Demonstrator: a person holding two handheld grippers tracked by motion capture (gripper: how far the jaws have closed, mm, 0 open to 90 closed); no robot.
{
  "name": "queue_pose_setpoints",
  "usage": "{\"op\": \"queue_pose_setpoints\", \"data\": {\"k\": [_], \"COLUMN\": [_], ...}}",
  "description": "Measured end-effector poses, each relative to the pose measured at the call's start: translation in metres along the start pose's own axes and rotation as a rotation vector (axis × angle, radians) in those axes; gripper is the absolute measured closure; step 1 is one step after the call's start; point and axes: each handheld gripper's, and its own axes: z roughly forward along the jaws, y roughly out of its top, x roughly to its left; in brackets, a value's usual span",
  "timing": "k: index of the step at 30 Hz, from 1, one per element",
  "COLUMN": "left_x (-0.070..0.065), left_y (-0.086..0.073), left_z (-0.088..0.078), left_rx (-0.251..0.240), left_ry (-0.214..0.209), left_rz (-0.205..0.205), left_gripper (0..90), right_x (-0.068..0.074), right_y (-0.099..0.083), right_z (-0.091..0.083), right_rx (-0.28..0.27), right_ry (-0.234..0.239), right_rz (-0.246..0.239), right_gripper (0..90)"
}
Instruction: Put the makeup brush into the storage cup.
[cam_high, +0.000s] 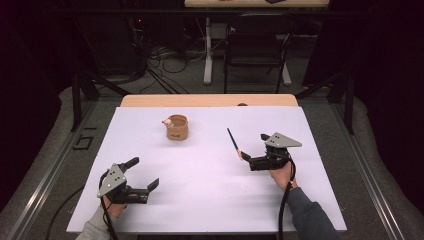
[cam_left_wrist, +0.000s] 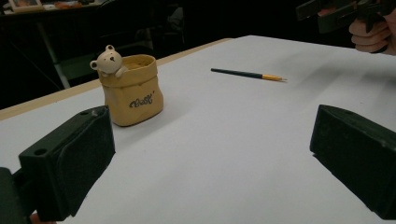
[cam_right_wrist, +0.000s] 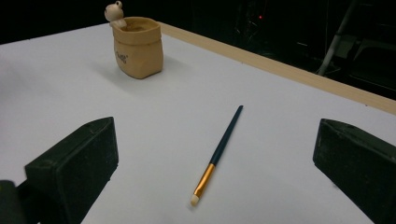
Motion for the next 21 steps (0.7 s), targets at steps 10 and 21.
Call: {"op": "queue_pose_setpoints", "data": {"k": [10, 21], "left_x": [0.0, 0.0], "left_y": [0.0, 0.0], "left_z": [-0.001, -0.001], "left_rx": [-0.004, -0.001], "left_ry": [-0.004, -0.002], "left_rz": [0.004, 0.002], "left_gripper": [0.0, 0.0], "right_x": [0.003, -0.001], "right_y": [0.002, 0.009], "right_z": [0.01, 0.019], "right_rx": [0.042, 0.057], "right_ry": [0.016, 0.019], "right_rz": [-0.025, -0.01], "right_gripper": [0.0, 0.0]}}
